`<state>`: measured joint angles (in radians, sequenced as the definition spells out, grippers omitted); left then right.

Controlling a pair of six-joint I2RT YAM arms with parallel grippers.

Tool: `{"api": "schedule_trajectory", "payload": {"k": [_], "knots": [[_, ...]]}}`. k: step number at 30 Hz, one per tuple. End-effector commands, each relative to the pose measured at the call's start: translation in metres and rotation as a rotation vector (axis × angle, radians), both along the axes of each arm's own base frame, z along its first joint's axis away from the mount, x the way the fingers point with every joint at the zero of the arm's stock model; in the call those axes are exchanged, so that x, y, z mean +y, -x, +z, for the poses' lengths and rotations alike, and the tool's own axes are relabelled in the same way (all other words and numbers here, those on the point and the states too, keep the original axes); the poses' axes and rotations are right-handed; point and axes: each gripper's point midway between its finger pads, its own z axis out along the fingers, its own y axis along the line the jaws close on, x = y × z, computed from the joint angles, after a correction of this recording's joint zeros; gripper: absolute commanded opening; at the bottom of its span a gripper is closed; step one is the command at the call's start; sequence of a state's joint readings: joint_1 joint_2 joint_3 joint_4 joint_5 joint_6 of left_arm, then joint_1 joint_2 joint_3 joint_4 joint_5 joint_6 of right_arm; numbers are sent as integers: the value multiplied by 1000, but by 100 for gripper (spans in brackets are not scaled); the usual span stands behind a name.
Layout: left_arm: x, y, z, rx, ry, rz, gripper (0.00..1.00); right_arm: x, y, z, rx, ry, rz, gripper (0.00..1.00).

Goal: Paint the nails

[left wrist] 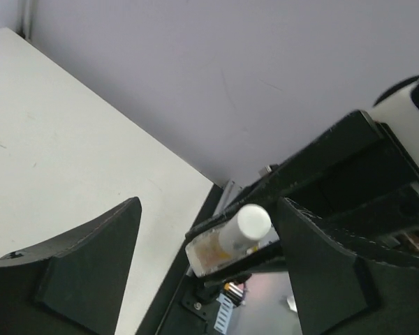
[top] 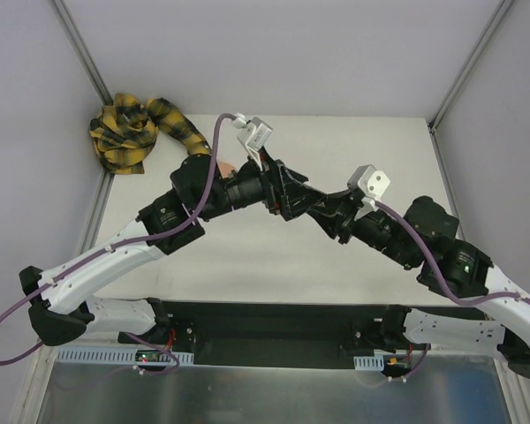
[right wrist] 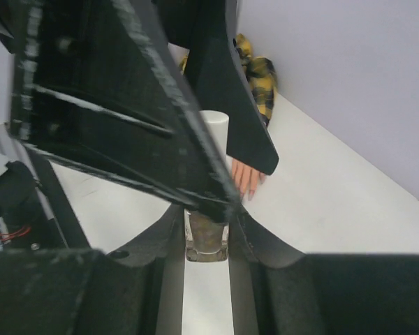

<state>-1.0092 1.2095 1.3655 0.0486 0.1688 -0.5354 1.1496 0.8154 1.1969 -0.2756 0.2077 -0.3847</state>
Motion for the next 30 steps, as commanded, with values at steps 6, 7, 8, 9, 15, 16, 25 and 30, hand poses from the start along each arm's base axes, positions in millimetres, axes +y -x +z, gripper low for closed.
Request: {"api": "schedule_trajectory", "payload": {"k": [6,7,8,9,15,16,25,30], "knots": [[53,55,41,-116,137,-102,96,0,50,12,66,-68,251,0],[54,58,42,-125,139,-115,98,1,52,10,77,-61,265,0],[56,63,45,-126,132,-137,98,0,56,9,85,-54,278,0],[52,65,43,-120,108,-160,97,1,59,6,101,-44,297,0],[48,78,35,-80,3,-250,75,-4,57,4,155,-51,259,0],[49,78,32,-74,-12,-249,73,-5,55,3,161,-50,245,0],[41,65,13,-6,-128,-211,67,-12,39,-8,169,-10,142,0],[34,60,8,-5,-165,-200,66,-12,36,-12,163,-3,130,0]]}}
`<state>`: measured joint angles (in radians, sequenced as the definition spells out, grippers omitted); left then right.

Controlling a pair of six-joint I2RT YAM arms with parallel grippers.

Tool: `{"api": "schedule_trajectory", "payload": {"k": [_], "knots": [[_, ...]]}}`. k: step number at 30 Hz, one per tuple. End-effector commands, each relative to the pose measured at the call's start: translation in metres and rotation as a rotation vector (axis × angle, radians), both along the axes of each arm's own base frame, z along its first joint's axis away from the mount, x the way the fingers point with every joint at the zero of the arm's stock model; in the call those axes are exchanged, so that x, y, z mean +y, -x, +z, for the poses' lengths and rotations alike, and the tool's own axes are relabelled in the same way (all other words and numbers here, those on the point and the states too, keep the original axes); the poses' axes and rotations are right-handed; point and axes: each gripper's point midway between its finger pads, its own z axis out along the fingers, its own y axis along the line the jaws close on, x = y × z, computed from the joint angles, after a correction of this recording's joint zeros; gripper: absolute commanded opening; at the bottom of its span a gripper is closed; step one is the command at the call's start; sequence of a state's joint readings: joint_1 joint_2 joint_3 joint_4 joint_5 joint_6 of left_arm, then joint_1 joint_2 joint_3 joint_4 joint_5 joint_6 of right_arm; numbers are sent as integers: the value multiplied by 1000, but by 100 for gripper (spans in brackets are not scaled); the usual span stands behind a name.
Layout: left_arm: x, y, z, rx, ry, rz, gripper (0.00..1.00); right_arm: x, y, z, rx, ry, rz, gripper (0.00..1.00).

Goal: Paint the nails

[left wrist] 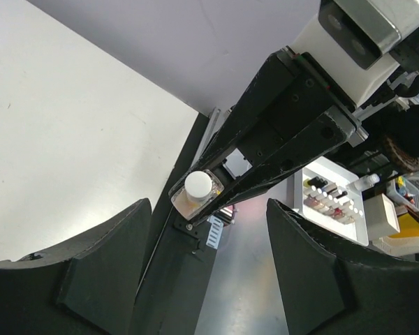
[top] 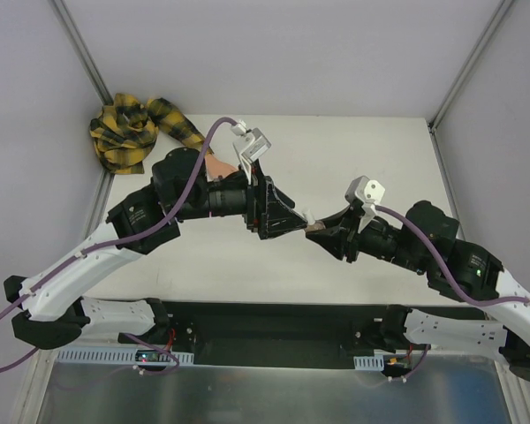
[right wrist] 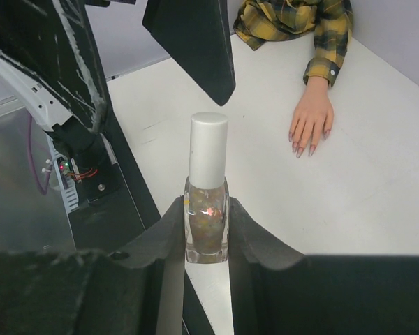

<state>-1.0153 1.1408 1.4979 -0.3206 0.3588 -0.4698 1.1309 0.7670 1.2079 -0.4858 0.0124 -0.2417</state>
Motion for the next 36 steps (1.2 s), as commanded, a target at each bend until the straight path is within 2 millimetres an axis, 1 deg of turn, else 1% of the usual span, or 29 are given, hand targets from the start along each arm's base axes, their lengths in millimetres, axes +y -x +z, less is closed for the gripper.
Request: {"api": "schedule_trajectory", "payload": {"k": [1,4,5,6,15,17,18,21,23,32,36], "knots": [[-2,1,11,-39,-8,-4,64,-6,-6,22,-36,-56,-41,0],[-7,-1,8,-36,-28,-7,63,-6,-6,22,-42,-55,-43,0],[-7,-2,10,-37,-27,-6,61,-6,-6,22,-42,-55,-43,0],[-10,-3,7,-33,-37,-5,59,-6,-6,22,-43,-54,-38,0],[-18,-10,6,-50,-58,13,44,-5,-7,21,-46,-51,-41,0],[-18,-10,7,-53,-57,11,43,-5,-7,21,-47,-54,-43,0],[-19,-10,6,-52,-60,10,40,-5,-7,20,-48,-52,-42,0],[-21,-8,6,-54,-61,-1,38,-5,-9,20,-49,-49,-48,0],[-22,-7,7,-54,-61,-9,35,-5,-9,20,-49,-49,-48,0],[-22,-4,4,-39,-67,-20,34,-6,-9,24,-54,-62,-55,0],[-24,-3,2,-29,-72,-29,29,-5,-9,25,-55,-65,-53,0]]}}
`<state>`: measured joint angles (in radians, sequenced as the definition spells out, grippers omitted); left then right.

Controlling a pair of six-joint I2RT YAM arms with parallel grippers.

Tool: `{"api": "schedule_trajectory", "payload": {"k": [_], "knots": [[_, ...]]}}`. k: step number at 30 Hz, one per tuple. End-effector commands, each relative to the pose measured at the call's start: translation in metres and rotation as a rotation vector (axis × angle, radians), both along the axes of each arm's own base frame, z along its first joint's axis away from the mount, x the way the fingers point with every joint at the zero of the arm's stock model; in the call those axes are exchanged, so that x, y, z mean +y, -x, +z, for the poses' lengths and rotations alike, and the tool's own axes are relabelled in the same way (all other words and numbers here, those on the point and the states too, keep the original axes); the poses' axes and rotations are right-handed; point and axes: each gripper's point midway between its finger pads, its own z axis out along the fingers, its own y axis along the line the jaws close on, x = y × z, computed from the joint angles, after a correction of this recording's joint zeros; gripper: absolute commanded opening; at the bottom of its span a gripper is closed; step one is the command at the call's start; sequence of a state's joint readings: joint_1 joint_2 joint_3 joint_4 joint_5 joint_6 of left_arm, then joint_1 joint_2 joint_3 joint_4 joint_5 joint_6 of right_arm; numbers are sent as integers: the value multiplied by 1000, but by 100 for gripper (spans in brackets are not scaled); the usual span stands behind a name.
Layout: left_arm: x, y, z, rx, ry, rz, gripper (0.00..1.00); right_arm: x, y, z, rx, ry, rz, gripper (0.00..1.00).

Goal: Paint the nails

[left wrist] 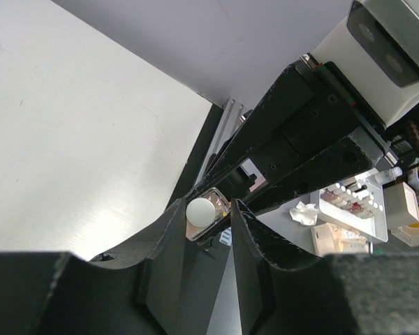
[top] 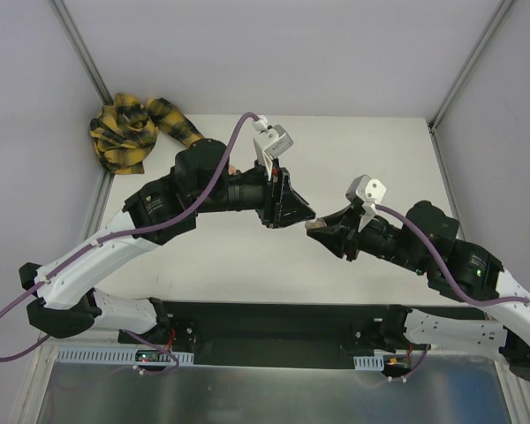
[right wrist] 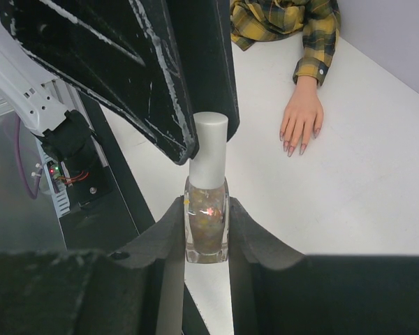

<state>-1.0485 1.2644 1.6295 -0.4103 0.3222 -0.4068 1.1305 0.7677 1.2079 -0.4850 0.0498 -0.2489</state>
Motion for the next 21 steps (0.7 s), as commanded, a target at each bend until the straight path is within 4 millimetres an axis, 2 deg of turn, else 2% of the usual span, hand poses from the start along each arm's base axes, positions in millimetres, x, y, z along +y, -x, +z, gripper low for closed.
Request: {"api": "schedule_trajectory", "payload": {"k": [1,5,10,21], "knots": [[-1,6,9,-4,13,-25,29,-2,-3,25,-44,-69,-15,0],[-2,7,8,-3,9,-33,22,-2,-2,25,-42,-73,-12,0],[-2,5,6,-6,-2,-25,0,-1,-2,25,-43,-73,-8,0],[6,-5,14,-34,-9,49,0,4,-7,14,-28,-51,-22,0]]}}
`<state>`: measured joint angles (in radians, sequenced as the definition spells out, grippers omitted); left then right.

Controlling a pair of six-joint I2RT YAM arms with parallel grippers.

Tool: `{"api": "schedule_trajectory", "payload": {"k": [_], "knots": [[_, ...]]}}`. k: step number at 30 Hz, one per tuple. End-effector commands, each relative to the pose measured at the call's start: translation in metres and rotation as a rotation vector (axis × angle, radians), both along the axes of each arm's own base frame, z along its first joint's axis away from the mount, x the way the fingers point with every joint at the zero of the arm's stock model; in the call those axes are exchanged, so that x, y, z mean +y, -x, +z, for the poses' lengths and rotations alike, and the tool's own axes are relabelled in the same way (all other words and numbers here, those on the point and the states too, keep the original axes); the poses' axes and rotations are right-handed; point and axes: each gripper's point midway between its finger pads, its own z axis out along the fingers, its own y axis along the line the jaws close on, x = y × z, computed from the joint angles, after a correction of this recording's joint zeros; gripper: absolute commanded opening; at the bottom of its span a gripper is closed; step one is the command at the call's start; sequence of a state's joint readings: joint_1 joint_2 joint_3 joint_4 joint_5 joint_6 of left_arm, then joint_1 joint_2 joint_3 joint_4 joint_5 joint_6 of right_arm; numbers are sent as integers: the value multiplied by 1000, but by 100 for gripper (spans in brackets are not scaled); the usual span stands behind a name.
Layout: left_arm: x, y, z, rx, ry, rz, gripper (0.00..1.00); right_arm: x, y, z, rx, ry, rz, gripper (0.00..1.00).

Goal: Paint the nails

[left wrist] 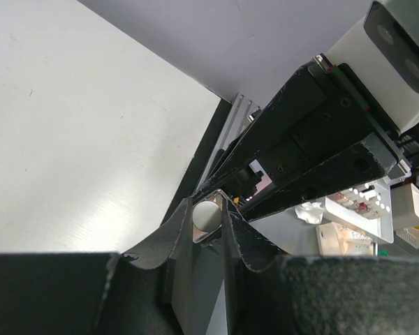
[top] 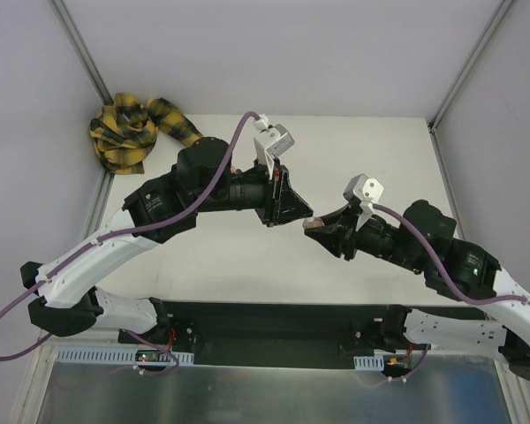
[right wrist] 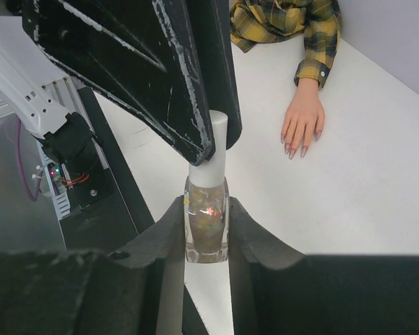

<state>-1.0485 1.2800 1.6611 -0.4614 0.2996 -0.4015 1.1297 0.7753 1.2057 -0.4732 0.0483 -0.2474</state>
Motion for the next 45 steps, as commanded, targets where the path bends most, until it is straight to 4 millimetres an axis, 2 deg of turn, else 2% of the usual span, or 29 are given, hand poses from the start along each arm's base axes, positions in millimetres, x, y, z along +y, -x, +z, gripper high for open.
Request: {"api": "schedule_trajectory", "payload": {"k": [1,8,15,24,45], "knots": [[5,-3,20,-47,29,34,0,1,-5,14,-31,-49,-22,0],[8,-9,25,-45,39,84,0,3,-4,13,-42,-51,-9,0],[5,-6,23,-34,35,59,0,0,-3,18,-53,-76,-9,0],[9,-6,32,-51,60,70,0,2,-3,11,-41,-65,-7,0],[15,-1,45,-83,100,58,0,3,-2,12,-38,-70,0,0]]}}
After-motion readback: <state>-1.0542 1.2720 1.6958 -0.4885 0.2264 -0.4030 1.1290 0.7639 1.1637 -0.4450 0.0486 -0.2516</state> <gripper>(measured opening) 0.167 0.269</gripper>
